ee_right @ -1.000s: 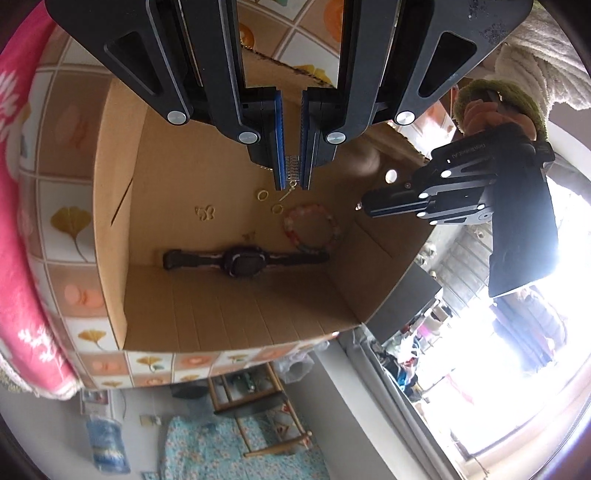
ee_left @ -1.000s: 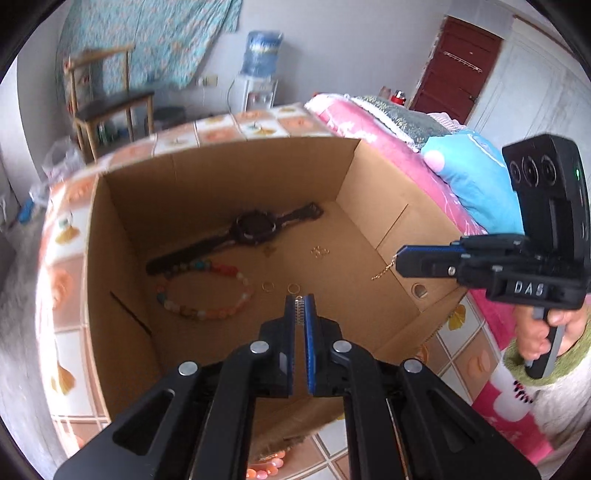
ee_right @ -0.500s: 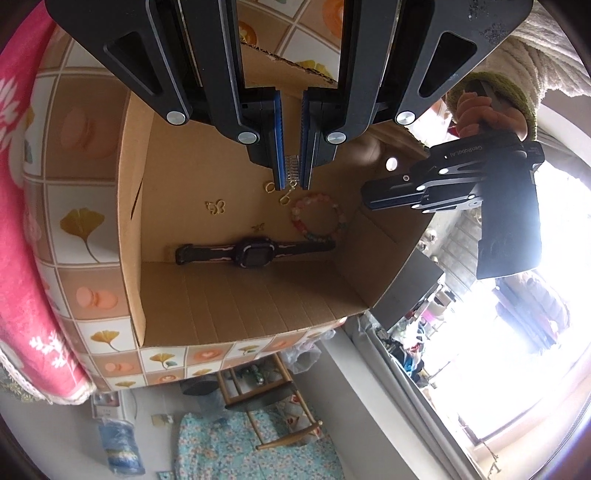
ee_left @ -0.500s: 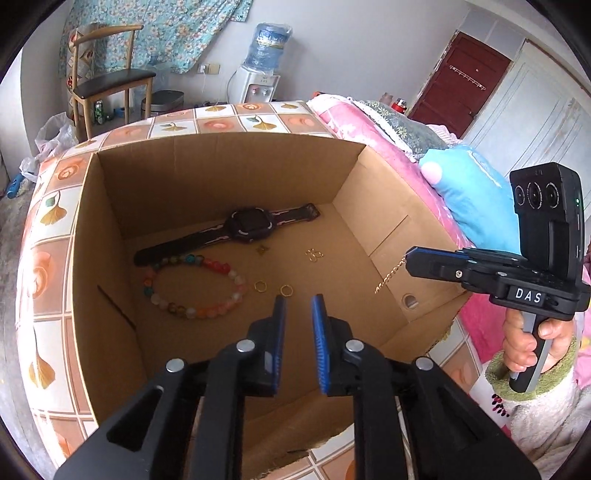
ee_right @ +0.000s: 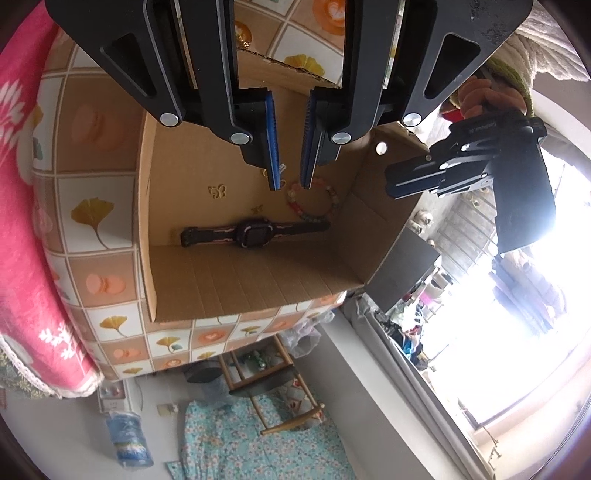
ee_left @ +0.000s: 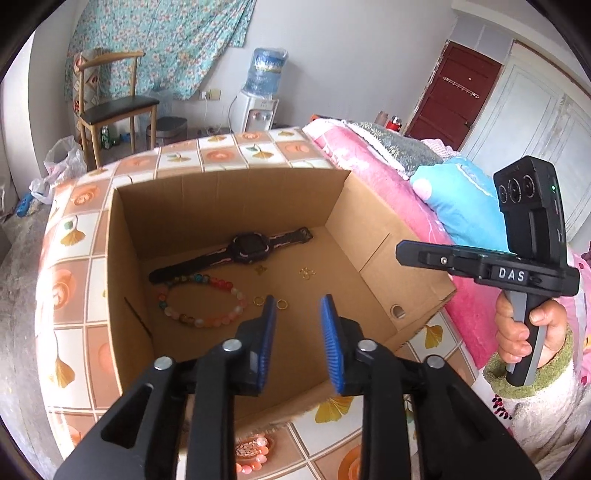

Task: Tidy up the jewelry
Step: 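Lower the right gripper into the box and open it to drop the earring, then move both open tools out of the box toward the pink pearl bracelet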

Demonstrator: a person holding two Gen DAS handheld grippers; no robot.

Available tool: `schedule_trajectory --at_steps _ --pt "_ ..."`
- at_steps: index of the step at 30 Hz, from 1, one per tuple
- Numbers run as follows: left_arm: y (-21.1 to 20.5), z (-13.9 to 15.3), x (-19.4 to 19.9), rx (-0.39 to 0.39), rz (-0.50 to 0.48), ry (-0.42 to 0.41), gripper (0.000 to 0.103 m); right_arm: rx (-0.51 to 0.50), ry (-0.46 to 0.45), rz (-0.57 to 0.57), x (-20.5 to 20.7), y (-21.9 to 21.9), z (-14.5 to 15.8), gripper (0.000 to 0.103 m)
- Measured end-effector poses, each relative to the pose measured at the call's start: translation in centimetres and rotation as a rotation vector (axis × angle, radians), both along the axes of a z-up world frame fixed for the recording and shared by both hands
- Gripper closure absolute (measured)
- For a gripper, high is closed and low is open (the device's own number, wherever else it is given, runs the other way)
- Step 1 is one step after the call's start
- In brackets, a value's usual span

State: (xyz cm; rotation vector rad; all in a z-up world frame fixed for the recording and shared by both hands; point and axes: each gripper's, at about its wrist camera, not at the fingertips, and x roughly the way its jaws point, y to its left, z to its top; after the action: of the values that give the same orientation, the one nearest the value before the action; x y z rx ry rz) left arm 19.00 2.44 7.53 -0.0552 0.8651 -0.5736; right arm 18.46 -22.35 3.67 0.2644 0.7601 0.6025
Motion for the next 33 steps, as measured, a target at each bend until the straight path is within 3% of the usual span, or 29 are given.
schedule_trajectory --at_steps 4,9,12,15,17,19,27,29,33 --pt "0.2 1.1 -1.6 0.009 0.003 -0.042 0.059 0.02 -0.049 -0.025 -1.6 -1.0 1.2 0.079" --pt "0.3 2.1 -4.3 0.048 -0.006 -0.101 0.032 0.055 -0.115 -0.066 -4.8 -2.9 2.6 0.073" --pt "0.9 2.0 -6.3 0.057 -0.008 -0.118 0.022 0.073 -0.147 -0.094 -7.1 -4.4 2.9 0.071" --pt "1.6 1.3 -7.8 0.084 0.012 -0.115 0.019 0.059 -0.164 -0.127 -9.9 -5.6 2.4 0.065" --pt "2.1 0.5 -8.8 0.111 0.033 -0.103 0.009 0.043 -0.15 -0.138 -11.1 -5.8 1.5 0.059" --pt "2.5 -0.4 -9.7 0.131 0.046 -0.087 0.007 0.024 -0.112 -0.145 -11.7 -5.6 0.0 0.054" --pt "2.5 -7.3 -10.8 0.231 0.106 0.051 0.006 -0.184 0.054 -0.185 -10.5 -1.6 -7.2 0.054" --pt "2.5 -8.4 -10.9 0.247 0.123 0.054 0.006 -0.245 0.064 -0.187 -9.9 -0.4 -8.3 0.054" --pt "2.4 -9.1 -11.1 0.233 0.144 0.005 0.006 -0.248 0.089 -0.178 -9.8 0.5 -9.4 0.054"
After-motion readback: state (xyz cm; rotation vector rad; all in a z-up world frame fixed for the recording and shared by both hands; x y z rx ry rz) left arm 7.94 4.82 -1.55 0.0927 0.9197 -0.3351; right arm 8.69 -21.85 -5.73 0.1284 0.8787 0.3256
